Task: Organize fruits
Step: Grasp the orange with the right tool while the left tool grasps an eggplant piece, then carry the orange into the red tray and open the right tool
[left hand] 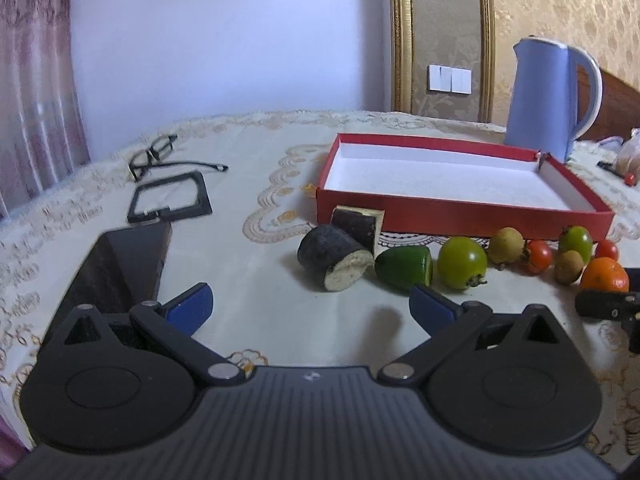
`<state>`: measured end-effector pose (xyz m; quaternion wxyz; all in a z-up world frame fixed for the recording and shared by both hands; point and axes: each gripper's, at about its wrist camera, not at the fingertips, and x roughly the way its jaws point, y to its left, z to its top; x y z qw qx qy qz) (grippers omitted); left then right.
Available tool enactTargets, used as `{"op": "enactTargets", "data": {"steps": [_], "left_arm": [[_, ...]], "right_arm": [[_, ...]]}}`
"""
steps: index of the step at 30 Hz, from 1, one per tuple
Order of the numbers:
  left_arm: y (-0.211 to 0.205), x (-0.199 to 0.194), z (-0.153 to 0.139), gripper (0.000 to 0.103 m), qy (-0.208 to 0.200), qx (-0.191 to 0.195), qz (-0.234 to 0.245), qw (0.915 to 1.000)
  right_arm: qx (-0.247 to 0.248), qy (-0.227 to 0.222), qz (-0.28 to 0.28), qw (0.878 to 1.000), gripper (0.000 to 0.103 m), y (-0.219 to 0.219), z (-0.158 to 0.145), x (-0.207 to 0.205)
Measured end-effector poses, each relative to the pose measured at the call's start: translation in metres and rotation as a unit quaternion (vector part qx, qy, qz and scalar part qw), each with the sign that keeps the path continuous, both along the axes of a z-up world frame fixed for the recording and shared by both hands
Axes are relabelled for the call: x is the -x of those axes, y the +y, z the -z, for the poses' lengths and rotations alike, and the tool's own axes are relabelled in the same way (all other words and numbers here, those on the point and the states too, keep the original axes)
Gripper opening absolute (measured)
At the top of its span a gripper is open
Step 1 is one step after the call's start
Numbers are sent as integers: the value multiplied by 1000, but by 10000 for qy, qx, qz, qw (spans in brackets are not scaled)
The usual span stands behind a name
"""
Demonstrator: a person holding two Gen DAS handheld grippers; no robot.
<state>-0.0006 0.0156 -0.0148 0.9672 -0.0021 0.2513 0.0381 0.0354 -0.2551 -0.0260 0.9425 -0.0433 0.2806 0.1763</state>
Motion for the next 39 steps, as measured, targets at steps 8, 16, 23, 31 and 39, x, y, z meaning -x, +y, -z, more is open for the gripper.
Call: {"op": "enactTargets", "data": {"steps": [8, 16, 23, 31, 39], "left_arm": [[7, 2, -3, 103, 13, -428, 188, 9989], [-1, -24, -10, 103, -33, -1336, 915, 9868], [12, -47, -12, 73, 156, -1009, 1407, 9848], [9, -36, -11, 38, 79, -842, 1704, 9817], [10, -22, -35, 38, -280, -653, 1635, 9840]], "right_arm": [[-262, -292, -198, 9990, 42, -14, -16, 22], [-652, -171, -172, 9976, 42, -26, -12, 19], [-703, -168, -92, 9973, 42, -28, -11, 17], [-739, -166, -51, 9971, 42, -29, -12, 15], [-732, -366, 48, 9966, 42, -37, -26, 6]]}}
